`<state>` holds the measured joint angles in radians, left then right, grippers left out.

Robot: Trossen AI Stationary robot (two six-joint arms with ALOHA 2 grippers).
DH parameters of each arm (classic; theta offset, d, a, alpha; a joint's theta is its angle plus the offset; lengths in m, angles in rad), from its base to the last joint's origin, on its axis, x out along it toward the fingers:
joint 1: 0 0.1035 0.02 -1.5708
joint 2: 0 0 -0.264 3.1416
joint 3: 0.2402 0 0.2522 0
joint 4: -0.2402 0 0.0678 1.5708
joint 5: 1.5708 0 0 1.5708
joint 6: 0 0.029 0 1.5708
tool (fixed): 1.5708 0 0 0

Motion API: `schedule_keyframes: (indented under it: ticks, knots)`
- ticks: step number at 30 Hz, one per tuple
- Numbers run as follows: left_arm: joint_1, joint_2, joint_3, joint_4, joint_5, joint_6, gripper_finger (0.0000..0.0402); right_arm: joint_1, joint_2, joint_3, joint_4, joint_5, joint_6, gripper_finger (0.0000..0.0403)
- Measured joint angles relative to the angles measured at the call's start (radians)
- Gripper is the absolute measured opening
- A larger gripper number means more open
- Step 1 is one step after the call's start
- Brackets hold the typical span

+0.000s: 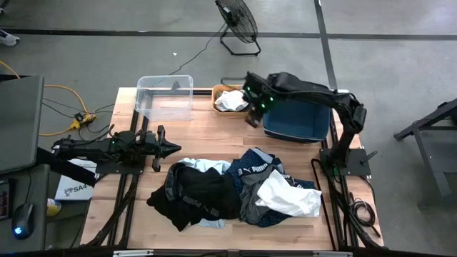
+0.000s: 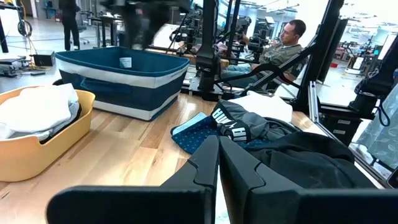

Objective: Pick & Place Cloths
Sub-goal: Put the gray underwear into the transparent bin

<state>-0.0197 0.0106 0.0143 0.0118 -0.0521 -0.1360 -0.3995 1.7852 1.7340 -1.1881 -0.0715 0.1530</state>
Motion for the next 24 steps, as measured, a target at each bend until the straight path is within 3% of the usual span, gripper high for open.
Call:
schedule_keyframes:
  ticks: [7,14,19,24]
  knots:
    - [0.0,0.0,0.0,0.0,0.0,0.0,0.0012,0.156,-0.018,0.0,-0.142,0.037,0.038,0.0147]
    - [0.0,0.0,0.0,0.0,0.0,0.0,0.0012,0.346,-0.015,0.0,-0.136,0.07,0.096,0.0146]
    - [0.0,0.0,0.0,0.0,0.0,0.0,0.0012,0.475,-0.013,-0.001,-0.131,0.151,0.164,0.0146]
    - [0.0,0.0,0.0,0.0,0.0,0.0,0.0012,0.568,-0.012,-0.087,-0.053,0.202,0.21,0.0146]
